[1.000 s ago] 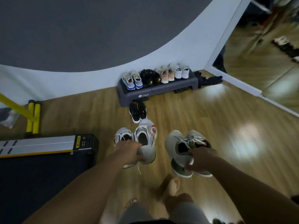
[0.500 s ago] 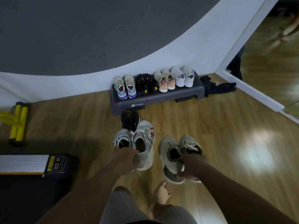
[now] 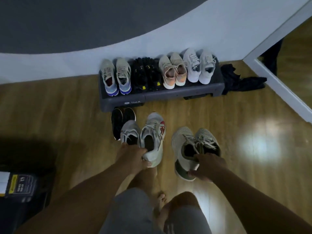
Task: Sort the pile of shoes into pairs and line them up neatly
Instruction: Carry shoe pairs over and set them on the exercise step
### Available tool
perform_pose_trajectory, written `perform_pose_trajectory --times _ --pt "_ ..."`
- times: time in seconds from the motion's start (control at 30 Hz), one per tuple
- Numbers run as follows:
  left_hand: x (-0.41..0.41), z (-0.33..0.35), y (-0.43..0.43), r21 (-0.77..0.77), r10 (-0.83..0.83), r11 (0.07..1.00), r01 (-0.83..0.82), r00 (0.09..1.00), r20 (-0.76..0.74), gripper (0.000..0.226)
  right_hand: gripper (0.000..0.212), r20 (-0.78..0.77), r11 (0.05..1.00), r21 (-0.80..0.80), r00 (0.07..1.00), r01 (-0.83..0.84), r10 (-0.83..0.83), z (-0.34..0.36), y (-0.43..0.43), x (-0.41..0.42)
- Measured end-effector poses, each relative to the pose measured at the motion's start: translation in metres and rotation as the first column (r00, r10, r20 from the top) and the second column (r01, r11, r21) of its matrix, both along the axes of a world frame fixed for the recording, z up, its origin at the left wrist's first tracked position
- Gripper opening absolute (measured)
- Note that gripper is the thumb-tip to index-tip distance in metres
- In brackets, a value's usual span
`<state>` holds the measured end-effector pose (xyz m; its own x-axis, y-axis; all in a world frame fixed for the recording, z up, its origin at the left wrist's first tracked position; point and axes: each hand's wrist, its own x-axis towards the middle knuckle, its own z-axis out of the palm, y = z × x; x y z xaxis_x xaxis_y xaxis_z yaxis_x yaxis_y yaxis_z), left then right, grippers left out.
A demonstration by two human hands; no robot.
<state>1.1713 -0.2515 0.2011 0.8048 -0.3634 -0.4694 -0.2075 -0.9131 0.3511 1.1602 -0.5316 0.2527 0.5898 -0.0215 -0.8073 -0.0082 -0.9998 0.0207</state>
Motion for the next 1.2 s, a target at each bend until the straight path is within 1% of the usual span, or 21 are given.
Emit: perform_pose_trajectory --times 0.1,0.3,0.4,0.47,0.57,0.63,0.8,0.97,1.07,1.13,1.2 --pt "0.035 -0.049 -0.015 0.022 -0.014 1.000 0.014 1.000 -0.001 0.039 0.061 -0.041 1.000 0.000 0.999 -0.013 0.013 -0.044 -0.011 0.039" --pt "0.084 -0.144 -0.037 0.079 -0.110 0.991 0.111 0.994 -0.018 0.039 0.056 -0.069 0.997 -0.013 0.995 -0.077 0.076 -0.145 -0.028 0.097" --pt "0.100 -0.196 -0.048 0.132 -0.086 0.987 0.091 0.995 -0.041 0.047 0.060 -0.065 0.996 0.005 0.994 -0.085 0.085 -0.201 -0.035 0.122" --pt "0.107 -0.228 -0.052 0.144 -0.041 0.988 0.051 0.997 -0.069 0.051 0.060 -0.063 0.995 0.012 0.993 -0.095 0.096 -0.235 -0.039 0.133" --pt "0.116 -0.272 -0.057 0.153 -0.019 0.988 0.029 0.998 -0.065 0.046 0.061 -0.035 0.992 0.006 0.991 -0.128 0.128 -0.281 -0.046 0.145" --pt "0.125 -0.298 -0.058 0.188 -0.031 0.981 0.039 0.999 -0.043 0.044 0.059 0.001 0.987 -0.001 0.987 -0.161 0.161 -0.309 -0.050 0.153" --pt "0.144 -0.356 -0.060 0.297 -0.048 0.953 0.062 0.997 -0.053 0.047 0.053 0.109 0.971 -0.032 0.965 -0.239 0.241 -0.370 -0.056 0.173" --pt "0.167 -0.407 -0.069 0.336 0.000 0.942 0.023 0.998 -0.068 0.043 0.052 0.193 0.958 -0.044 0.939 -0.283 0.286 -0.439 -0.056 0.200" --pt "0.164 -0.445 -0.077 0.296 0.072 0.954 -0.055 0.996 -0.047 0.045 0.051 0.228 0.950 -0.055 0.923 -0.307 0.311 -0.478 -0.053 0.207" --pt "0.152 -0.468 -0.085 0.301 0.140 0.949 -0.095 0.982 -0.129 0.047 0.050 0.225 0.955 -0.037 0.929 -0.294 0.294 -0.501 -0.053 0.203" --pt "0.137 -0.486 -0.093 0.332 0.180 0.939 -0.088 0.949 -0.258 0.058 0.049 0.182 0.972 0.018 0.957 -0.234 0.227 -0.520 -0.053 0.192"
